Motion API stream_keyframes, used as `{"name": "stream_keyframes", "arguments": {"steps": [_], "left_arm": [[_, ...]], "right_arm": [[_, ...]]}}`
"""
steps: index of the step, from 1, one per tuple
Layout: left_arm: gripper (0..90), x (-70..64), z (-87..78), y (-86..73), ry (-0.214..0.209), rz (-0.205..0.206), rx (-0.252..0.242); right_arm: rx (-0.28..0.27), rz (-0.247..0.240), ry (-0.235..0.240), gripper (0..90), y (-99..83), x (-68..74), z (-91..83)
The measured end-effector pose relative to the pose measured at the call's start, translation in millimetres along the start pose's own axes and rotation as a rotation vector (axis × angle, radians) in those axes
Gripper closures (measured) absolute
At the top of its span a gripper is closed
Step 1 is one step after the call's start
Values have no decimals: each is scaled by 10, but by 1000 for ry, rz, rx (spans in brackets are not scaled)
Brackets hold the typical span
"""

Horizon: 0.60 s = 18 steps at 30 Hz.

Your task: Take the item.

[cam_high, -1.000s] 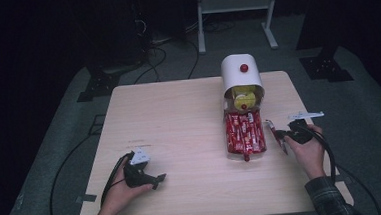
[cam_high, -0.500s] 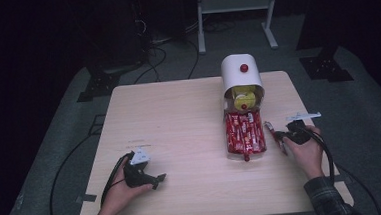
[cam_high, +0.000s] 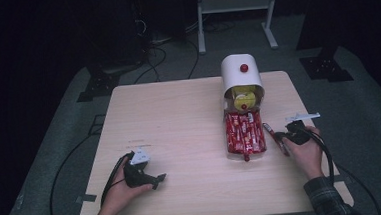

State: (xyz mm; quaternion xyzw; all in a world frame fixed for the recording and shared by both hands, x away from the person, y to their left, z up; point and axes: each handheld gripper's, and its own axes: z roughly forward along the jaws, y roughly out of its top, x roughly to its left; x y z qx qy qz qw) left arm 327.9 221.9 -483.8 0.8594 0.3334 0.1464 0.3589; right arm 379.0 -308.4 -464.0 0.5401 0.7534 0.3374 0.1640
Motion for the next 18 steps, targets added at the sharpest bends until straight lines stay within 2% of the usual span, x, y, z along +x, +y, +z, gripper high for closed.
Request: {"name": "stream_keyframes", "arguments": {"steps": [6,9,10,12,18], "left_arm": [[0,1,0,0,0,1,0],[0,0,0,0,0,1,0],[0,0,0,0,0,1,0],[0,1,0,0,0,1,0],[0,1,0,0,0,1,0]], "right_arm": [[-8,-3,7,780,4,15,-16],[-24,-12,4,695,7,27,-40],[-24,-12,4,695,7,27,-40],[-38,-21,-1,612,5,35,-60],[-63,-48,2,454,-14,29,-88]]}}
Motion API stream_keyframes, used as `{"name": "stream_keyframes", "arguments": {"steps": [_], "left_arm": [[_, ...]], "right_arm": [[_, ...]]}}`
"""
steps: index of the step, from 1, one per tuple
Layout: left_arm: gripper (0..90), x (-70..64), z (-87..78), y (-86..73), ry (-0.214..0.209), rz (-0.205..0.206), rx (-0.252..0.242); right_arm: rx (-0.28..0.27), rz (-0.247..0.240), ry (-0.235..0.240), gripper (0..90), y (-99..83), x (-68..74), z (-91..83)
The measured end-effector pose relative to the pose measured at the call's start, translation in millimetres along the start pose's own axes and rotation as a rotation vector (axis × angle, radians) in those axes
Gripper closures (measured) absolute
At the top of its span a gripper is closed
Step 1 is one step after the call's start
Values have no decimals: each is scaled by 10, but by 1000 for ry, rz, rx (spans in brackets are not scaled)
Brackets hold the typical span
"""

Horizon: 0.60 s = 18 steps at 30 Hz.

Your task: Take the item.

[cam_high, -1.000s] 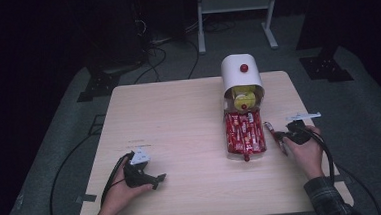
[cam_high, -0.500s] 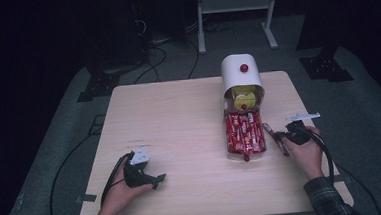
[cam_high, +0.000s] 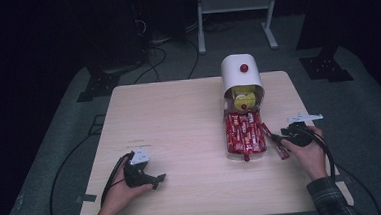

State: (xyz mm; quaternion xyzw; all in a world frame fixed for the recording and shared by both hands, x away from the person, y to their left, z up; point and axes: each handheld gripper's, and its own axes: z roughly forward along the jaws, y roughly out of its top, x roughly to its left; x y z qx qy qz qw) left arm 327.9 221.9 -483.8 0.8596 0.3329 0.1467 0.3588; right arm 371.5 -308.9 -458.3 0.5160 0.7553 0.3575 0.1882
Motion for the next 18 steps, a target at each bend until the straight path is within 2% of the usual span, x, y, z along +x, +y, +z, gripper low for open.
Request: {"name": "stream_keyframes", "arguments": {"steps": [4,5,11,18], "left_arm": [[0,0,0,0,0,0,0],[0,0,0,0,0,0,0],[0,-3,2,0,0,-4,-3],[0,-3,2,0,0,-4,-4]], "right_arm": [[-7,1,3,390,-13,-2,-19],[-10,-2,10,349,-17,1,-38],[-23,-17,8,307,-32,38,-117],[-35,-23,-4,265,-133,48,-207]]}}
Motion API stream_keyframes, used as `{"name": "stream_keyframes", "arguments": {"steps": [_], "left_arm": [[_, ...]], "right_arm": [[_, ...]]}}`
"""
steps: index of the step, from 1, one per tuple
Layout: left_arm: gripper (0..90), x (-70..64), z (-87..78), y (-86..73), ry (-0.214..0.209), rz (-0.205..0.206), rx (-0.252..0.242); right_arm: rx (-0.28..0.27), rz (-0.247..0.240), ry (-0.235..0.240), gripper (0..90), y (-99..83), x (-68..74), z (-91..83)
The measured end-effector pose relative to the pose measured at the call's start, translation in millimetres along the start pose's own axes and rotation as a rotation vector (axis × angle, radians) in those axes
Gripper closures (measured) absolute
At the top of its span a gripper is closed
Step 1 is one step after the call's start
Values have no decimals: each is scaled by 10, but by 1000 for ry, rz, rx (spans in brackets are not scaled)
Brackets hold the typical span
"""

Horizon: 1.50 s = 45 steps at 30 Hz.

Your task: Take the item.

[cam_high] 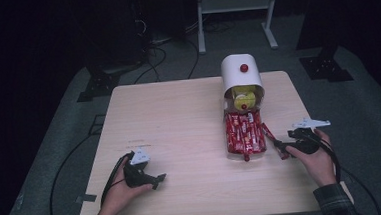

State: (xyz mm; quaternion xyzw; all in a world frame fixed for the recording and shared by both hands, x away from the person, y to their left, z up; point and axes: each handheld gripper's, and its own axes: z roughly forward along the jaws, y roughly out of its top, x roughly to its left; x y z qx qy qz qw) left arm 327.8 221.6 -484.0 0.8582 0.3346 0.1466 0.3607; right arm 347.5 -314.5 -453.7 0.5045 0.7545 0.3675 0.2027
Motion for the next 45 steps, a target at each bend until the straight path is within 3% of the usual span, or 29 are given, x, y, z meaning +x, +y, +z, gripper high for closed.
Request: {"name": "stream_keyframes", "arguments": {"steps": [30,45], "left_arm": [[0,-1,-1,-1,0,0,0],[0,-2,-1,-1,1,0,0]], "right_arm": [[21,-25,8,178,-382,9,-254],[89,-55,-4,158,-501,10,-209]]}}
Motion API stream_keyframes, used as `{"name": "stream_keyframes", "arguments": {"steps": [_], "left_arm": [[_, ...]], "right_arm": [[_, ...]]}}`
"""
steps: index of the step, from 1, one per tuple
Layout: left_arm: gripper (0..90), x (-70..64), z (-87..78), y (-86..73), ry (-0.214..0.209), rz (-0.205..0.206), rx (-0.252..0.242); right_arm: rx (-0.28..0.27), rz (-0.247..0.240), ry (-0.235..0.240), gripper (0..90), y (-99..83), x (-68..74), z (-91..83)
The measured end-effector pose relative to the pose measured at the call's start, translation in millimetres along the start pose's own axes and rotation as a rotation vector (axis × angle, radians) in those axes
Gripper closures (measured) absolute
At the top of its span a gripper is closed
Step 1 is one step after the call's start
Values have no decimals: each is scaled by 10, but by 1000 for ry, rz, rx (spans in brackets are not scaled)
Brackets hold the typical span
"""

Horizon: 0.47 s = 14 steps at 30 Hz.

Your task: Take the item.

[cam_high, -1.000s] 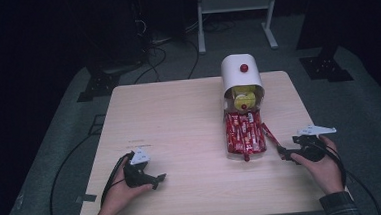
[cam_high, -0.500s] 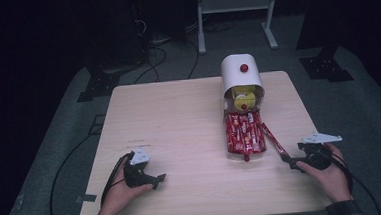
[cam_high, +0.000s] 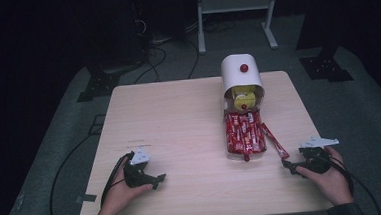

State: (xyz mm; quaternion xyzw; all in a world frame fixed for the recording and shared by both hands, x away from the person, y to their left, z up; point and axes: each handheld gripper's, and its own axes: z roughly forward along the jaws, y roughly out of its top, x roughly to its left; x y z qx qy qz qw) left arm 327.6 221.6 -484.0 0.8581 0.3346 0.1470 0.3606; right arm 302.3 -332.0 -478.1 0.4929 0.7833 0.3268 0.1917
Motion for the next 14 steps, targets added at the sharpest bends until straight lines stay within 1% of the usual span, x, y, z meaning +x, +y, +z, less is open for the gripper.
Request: {"name": "stream_keyframes", "arguments": {"steps": [2,5,7,14], "left_arm": [[0,0,0,0,0,0,0],[0,0,-1,0,0,1,1],[0,-1,-1,-1,0,1,0],[0,0,-1,-1,0,2,0]], "right_arm": [[24,-5,-11,149,-7,5,19],[24,-9,-13,143,-13,7,24],[21,-2,-17,136,-19,8,24],[-1,2,-18,126,-49,4,25]]}}
